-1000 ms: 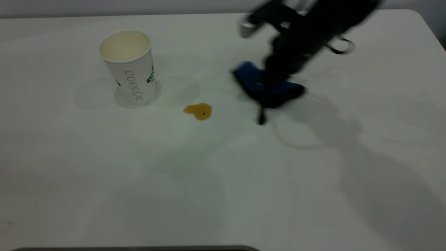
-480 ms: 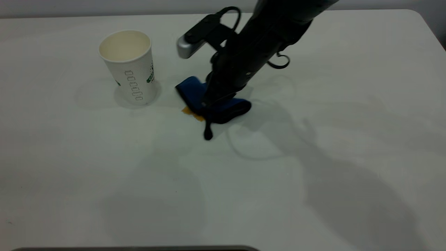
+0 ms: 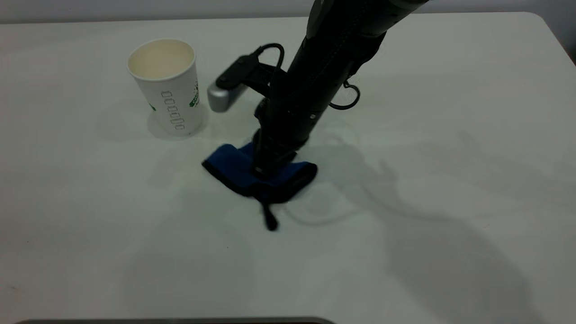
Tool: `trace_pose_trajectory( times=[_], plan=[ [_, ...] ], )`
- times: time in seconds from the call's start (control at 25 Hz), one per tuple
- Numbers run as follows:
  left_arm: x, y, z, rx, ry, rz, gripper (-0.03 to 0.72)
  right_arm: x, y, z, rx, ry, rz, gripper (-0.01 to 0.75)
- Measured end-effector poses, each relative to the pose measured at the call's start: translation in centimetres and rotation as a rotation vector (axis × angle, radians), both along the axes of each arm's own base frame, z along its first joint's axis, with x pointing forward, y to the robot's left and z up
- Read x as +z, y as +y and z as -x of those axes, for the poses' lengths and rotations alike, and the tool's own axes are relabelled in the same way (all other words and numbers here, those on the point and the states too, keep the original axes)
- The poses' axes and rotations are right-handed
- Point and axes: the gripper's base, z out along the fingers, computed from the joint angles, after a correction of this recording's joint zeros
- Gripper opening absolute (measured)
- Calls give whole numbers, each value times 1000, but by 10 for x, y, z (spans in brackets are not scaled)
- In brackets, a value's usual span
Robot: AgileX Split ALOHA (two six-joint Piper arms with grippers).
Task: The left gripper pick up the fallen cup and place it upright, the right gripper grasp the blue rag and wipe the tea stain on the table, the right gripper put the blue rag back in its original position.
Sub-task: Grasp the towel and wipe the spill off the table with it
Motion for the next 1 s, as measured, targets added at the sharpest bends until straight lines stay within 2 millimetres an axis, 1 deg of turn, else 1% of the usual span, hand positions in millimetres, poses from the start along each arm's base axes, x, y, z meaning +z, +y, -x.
trace_pose_trajectory(
  times=[0.08,0.28,0.4,0.52,0.6,0.72,1.0],
  plan=[
    [0,0,0,0,0,0,466,0,-7,-5,-34,-10,45,40],
    [0,0,0,0,0,0,466,5,-25,-29,-279,-105,95,40],
    [0,0,0,0,0,0,466,9,-29,-41,-385,-156,70,40],
    [0,0,0,0,0,0,466,9,-27,-46,-427,-177,45,40],
    [0,0,0,0,0,0,466,10,-24,-46,-430,-176,39,40],
    [0,0,0,0,0,0,466,9,-16,-40,-425,-162,31,40],
    [0,0,0,0,0,0,466,8,13,-12,-317,-75,41,40]
  ],
)
